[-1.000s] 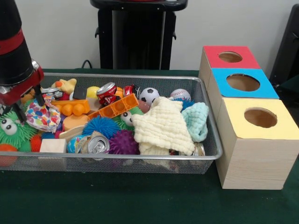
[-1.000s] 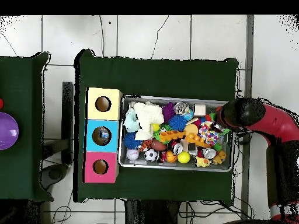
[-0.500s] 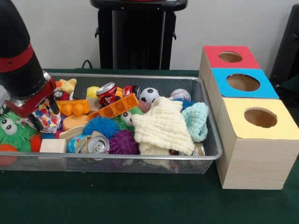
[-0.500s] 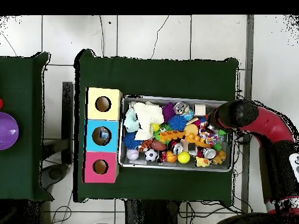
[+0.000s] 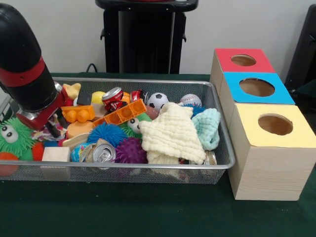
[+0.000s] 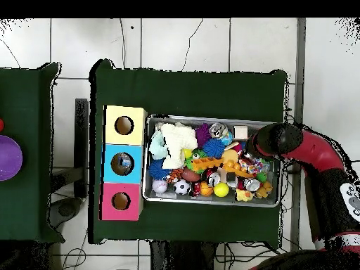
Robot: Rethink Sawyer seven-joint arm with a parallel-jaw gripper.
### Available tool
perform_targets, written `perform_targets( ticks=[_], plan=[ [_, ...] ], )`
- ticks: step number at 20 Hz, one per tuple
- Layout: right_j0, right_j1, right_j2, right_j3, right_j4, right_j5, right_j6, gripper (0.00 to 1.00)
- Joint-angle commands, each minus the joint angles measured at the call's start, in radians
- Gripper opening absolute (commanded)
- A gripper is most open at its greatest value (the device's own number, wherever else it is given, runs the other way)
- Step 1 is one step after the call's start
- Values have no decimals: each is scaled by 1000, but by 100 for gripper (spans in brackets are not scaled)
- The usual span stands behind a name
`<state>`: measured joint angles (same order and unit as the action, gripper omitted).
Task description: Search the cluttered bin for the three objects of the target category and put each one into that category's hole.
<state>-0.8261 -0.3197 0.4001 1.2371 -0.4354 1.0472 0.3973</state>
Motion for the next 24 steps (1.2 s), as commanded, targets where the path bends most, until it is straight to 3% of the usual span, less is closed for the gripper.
perform_targets(
  ticks=[1, 6, 12, 14, 17, 21, 24],
  plan=[
    [12, 27, 22, 25, -50, 36, -70, 0],
    [12, -17, 1, 37, -38, 78, -35, 0],
    [-5, -92, 36, 114, -21, 93, -90, 0],
    [-52, -141, 123, 221, 50, 61, -118, 0],
    [-86, -202, 223, 360, 160, -2, -30, 0],
    [-114, -201, 337, 465, 246, -147, 55, 0],
    [-117, -170, 378, 497, 268, -250, 93, 0]
  ],
)
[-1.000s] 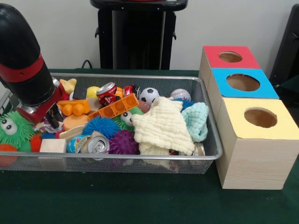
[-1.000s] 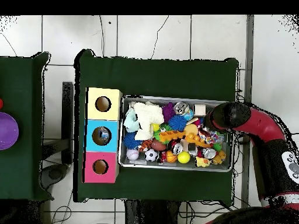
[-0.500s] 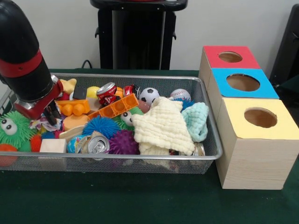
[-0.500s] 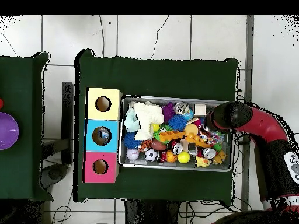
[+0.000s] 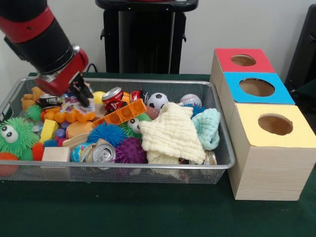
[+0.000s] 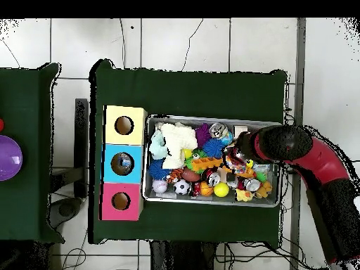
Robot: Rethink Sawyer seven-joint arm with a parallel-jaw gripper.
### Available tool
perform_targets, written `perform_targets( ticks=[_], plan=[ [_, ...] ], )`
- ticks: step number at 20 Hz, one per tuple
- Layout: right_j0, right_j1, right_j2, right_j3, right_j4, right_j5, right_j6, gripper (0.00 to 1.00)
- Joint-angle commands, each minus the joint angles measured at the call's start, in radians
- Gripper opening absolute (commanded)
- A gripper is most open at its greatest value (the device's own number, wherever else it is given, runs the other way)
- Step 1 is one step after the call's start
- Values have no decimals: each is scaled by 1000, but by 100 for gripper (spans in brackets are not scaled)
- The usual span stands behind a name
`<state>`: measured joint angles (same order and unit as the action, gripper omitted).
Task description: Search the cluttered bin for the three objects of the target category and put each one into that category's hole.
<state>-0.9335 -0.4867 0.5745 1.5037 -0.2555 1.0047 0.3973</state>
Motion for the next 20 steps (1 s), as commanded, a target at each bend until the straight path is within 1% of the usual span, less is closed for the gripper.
perform_targets(
  ticks=[1, 3, 6, 7, 13, 16, 18, 20],
  plan=[
    [-9, 13, 213, 235, 96, -243, 109, 0],
    [-2, 28, 216, 237, 109, -277, 136, 0],
    [-2, 45, 222, 236, 110, -315, 133, 0],
    [6, 53, 212, 230, 103, -329, 136, 0],
    [20, 80, 162, 198, 80, -348, 132, 0],
    [27, 83, 144, 185, 69, -342, 128, 0],
    [38, 78, 121, 174, 61, -329, 136, 0],
    [72, 56, 55, 159, 65, -300, 204, 0]
  ],
)
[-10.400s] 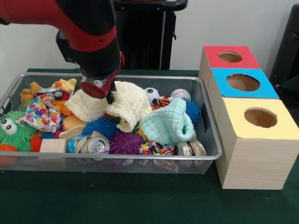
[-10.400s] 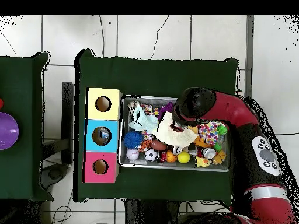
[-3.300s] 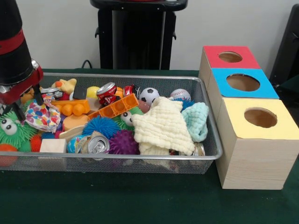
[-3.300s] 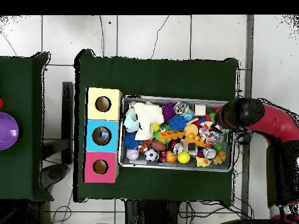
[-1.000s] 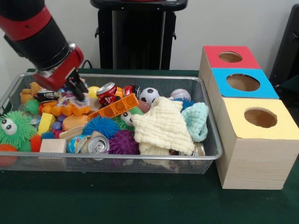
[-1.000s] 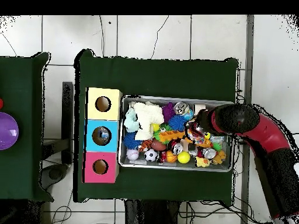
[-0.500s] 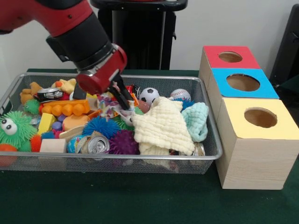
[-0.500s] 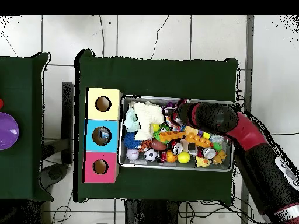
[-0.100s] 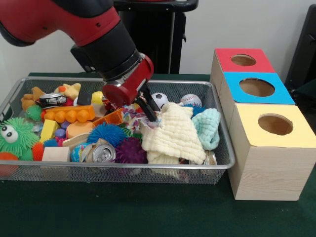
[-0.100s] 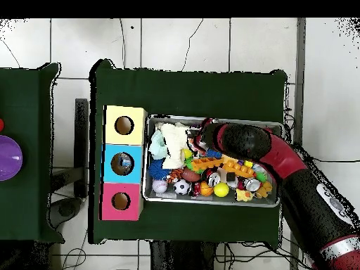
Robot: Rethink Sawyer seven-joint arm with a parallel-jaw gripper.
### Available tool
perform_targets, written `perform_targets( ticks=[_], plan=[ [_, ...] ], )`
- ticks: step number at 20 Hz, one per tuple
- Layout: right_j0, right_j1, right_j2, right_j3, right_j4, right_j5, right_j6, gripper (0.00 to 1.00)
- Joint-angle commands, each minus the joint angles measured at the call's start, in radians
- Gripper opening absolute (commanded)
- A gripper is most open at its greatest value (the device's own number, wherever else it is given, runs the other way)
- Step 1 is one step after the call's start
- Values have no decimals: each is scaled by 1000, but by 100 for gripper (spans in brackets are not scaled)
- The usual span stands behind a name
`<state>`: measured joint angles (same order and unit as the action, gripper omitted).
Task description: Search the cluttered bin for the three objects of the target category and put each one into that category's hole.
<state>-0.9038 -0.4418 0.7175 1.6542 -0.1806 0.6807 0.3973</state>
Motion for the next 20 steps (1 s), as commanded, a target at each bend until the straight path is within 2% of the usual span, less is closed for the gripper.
perform_targets(
  ticks=[1, 2, 3, 4, 5, 6, 12, 14, 15, 17, 20],
  plan=[
    [60, 1, -120, 1, -8, 39, 238, 100],
    [45, 0, -104, 9, -8, 23, 221, 100],
    [30, -21, -62, 13, -34, 39, 135, 100],
    [44, -39, -91, 5, -39, 77, 139, 100],
    [63, -59, -159, -7, -16, 114, 224, 100],
    [67, -69, -182, -13, -20, 131, 232, 100],
    [47, -127, -221, -63, -87, 276, 77, 100],
    [70, -137, -282, -130, -173, 333, 39, 100],
    [100, -142, -327, -191, -266, 375, -5, 100],
    [116, -144, -355, -249, -349, 414, -36, 100],
    [104, -140, -346, -285, -391, 443, -54, 100]
  ],
)
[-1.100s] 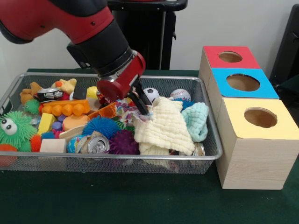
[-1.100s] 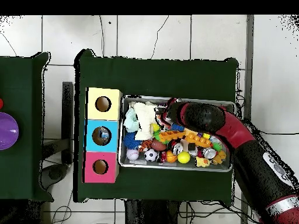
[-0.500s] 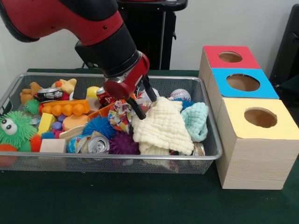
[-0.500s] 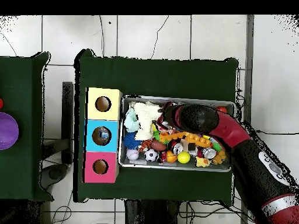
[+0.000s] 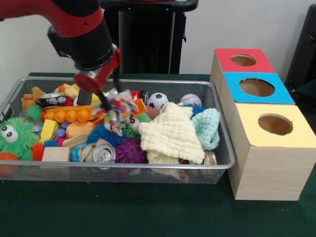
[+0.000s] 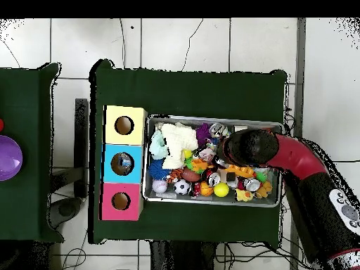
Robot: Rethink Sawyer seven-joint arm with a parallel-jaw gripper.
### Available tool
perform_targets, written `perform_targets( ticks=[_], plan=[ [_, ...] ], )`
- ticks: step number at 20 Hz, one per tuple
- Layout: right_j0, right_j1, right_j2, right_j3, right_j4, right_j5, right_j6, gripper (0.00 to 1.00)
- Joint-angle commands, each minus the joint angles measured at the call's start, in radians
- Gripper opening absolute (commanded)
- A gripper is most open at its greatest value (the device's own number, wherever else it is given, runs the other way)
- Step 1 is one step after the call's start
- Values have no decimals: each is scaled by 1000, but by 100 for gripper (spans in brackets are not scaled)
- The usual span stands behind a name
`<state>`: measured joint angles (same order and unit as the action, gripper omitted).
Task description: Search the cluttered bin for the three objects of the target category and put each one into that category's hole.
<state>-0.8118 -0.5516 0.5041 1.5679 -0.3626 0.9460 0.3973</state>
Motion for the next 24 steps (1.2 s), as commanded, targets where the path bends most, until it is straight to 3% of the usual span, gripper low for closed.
perform_targets(
  ticks=[1, 7, 11, 20, 24],
  plan=[
    [10, -22, -125, -212, -219, 181, -54, 100],
    [2, 19, -73, -245, -242, 173, -73, 100],
    [-21, 34, -28, -257, -241, 169, -153, 100],
    [-18, 73, -6, -291, -238, 130, -162, 100],
    [-13, 104, -12, -344, -257, 116, -168, 100]
  ],
)
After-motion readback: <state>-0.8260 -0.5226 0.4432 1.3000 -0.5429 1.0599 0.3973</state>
